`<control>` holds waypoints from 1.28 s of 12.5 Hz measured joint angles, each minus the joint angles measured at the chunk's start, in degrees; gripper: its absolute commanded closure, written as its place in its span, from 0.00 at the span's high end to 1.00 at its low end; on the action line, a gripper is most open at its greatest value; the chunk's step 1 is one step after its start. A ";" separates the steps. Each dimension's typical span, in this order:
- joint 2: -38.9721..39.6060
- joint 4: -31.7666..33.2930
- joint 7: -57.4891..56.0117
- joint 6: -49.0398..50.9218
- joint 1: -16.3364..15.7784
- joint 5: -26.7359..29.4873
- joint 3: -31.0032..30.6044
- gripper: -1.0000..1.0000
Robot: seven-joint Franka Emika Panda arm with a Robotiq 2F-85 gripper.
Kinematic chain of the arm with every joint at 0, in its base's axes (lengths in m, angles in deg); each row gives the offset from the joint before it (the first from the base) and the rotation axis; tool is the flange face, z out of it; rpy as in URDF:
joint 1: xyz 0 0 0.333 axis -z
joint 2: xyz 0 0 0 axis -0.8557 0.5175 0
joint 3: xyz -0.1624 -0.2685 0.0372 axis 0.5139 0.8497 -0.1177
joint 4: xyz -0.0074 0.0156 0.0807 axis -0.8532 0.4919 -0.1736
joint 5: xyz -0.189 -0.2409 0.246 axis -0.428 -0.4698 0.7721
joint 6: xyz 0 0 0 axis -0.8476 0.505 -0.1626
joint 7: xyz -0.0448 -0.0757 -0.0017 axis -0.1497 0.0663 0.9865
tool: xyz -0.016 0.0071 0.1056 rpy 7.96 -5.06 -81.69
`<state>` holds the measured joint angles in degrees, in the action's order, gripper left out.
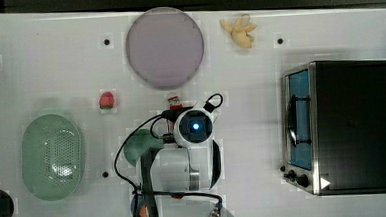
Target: Pick Ketchup from the table and place it in strainer.
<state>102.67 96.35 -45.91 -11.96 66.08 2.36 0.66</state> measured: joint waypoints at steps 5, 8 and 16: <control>1.05 -0.34 -0.06 -1.12 0.02 -1.16 0.15 0.64; -0.52 0.34 -0.06 0.45 -0.02 -0.65 0.13 0.64; -26.69 -5.37 2.91 28.31 0.31 -0.25 -5.82 0.64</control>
<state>75.98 90.98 -43.00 16.36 66.40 2.11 -5.16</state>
